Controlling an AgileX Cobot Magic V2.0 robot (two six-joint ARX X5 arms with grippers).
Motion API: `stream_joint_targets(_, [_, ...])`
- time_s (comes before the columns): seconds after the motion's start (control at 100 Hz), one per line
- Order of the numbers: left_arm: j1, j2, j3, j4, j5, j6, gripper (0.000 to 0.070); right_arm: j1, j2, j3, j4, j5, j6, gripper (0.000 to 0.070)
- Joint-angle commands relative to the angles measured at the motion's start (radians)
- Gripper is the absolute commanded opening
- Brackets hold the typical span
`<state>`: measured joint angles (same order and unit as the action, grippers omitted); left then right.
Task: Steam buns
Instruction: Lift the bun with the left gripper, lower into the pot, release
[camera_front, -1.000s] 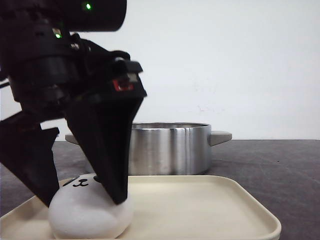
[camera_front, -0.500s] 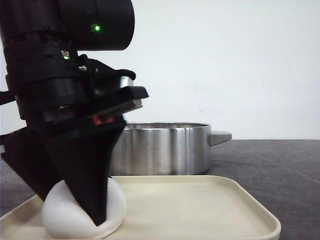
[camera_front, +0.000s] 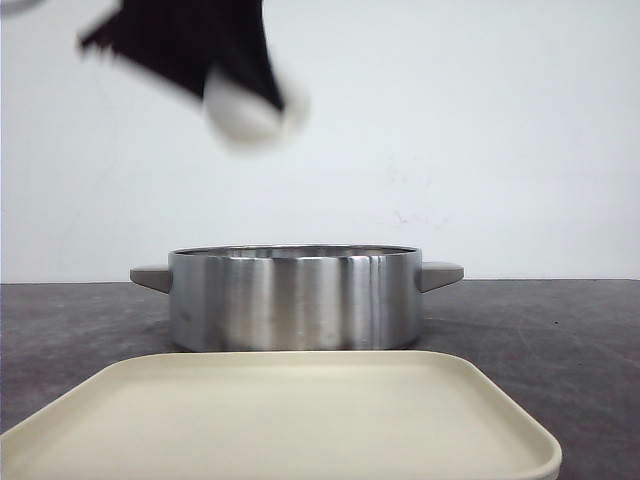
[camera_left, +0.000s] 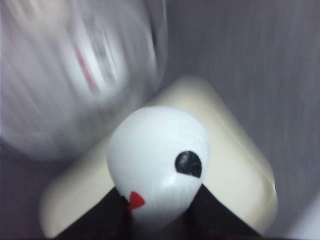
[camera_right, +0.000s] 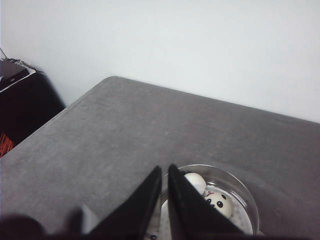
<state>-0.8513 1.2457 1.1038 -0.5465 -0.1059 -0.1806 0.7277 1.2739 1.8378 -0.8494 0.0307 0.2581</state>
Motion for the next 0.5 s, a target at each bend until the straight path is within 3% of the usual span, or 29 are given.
stream_joint_targets(0.0, [0.013,0.024,0.017,0.05,-0.033,0.133,0.0,0.013,0.014,0.023,0.008,0.003,-0.011,0.0012])
stream_joint_targets(0.08, [0.053,0.034,0.019,0.134,-0.032,0.178,0.0,0.02,0.014,0.023,0.008,0.003,-0.011,0.0012])
stream_joint_targets(0.22, [0.114,0.106,0.019,0.23,-0.028,0.185,0.0,0.036,0.014,0.023,0.008,0.003,-0.003,0.0012])
stream_joint_targets(0.49, [0.199,0.298,0.019,0.229,-0.024,0.145,0.0022,0.077,0.014,0.023,0.008,0.004,-0.003,0.0012])
